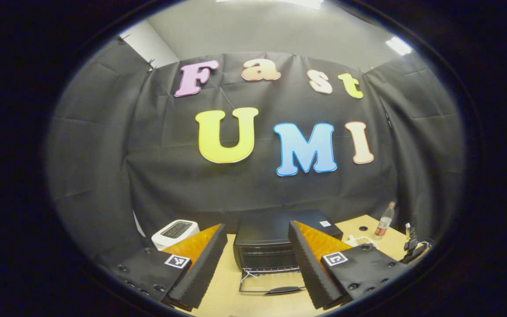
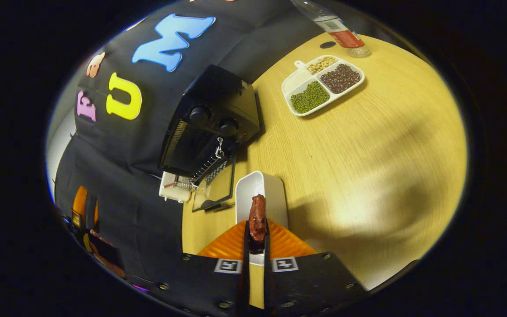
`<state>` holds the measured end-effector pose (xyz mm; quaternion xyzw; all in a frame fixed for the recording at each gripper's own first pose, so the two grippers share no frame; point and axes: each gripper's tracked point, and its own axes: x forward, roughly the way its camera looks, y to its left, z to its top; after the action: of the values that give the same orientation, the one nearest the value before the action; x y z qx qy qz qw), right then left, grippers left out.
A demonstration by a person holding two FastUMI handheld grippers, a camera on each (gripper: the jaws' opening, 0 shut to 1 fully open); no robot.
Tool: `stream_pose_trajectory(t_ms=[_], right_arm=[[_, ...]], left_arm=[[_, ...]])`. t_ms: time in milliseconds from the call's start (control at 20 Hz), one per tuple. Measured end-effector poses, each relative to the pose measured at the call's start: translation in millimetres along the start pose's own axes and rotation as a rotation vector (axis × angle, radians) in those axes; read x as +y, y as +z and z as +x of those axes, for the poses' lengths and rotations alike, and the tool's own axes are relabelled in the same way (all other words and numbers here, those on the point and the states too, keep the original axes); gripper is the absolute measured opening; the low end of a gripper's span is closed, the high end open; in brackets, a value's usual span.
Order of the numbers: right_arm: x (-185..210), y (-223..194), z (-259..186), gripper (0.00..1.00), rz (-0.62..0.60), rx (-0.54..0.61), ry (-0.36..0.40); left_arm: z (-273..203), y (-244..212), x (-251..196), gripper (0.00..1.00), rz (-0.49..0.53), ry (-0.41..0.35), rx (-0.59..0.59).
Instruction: Open the electric oven with the left hand, put the food in, and close the electric oven.
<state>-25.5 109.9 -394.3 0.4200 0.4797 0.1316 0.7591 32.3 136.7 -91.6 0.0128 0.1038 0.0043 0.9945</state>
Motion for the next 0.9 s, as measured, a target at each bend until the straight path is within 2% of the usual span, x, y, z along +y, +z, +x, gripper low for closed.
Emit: stream_pose_trajectory(t_ms=[50, 300, 350, 400, 450, 500, 600, 650, 900], right_arm=[[3.0, 4.4, 6.5, 0.07, -0.004, -0.018, 0.003], [23.4, 7.7, -9.3, 0.07, 0.005, -0.065, 0.036], [30.8, 8.3, -13.1, 0.07, 0.020, -0.080, 0.046], [37.7, 12.5, -17.5, 0.07, 0.033, -0.097, 0.059], [48.3, 15.7, -20.1, 0.07, 0.051, -0.116, 0.083], [58.5, 20.3, -22.6, 0.07, 0.062, -0.133, 0.104], [78.8, 26.2, -26.5, 0.07, 0.082, -0.160, 0.143], [91.0, 28.6, -27.6, 0.07, 0.095, -0.174, 0.170], [141.5, 37.4, -19.7, 0.07, 0.110, -0.201, 0.260]], left_arm=[[3.6, -1.5, 3.3, 0.98, -0.004, -0.008, 0.003], [4.1, -3.5, 10.5, 0.98, -0.031, -0.046, -0.005], [3.9, -1.7, 12.2, 0.94, -0.037, -0.053, -0.009], [2.7, 1.5, 15.3, 0.98, -0.044, -0.055, -0.014], [2.6, 1.3, 18.7, 0.98, -0.051, -0.059, -0.019], [1.5, 2.9, 21.3, 0.94, -0.060, -0.061, -0.021], [-1.8, 6.2, 27.1, 0.94, -0.070, -0.066, -0.031], [-3.6, 9.1, 31.2, 0.98, -0.067, -0.067, -0.040], [-11.0, 16.0, 46.7, 0.98, -0.049, -0.086, -0.064]])
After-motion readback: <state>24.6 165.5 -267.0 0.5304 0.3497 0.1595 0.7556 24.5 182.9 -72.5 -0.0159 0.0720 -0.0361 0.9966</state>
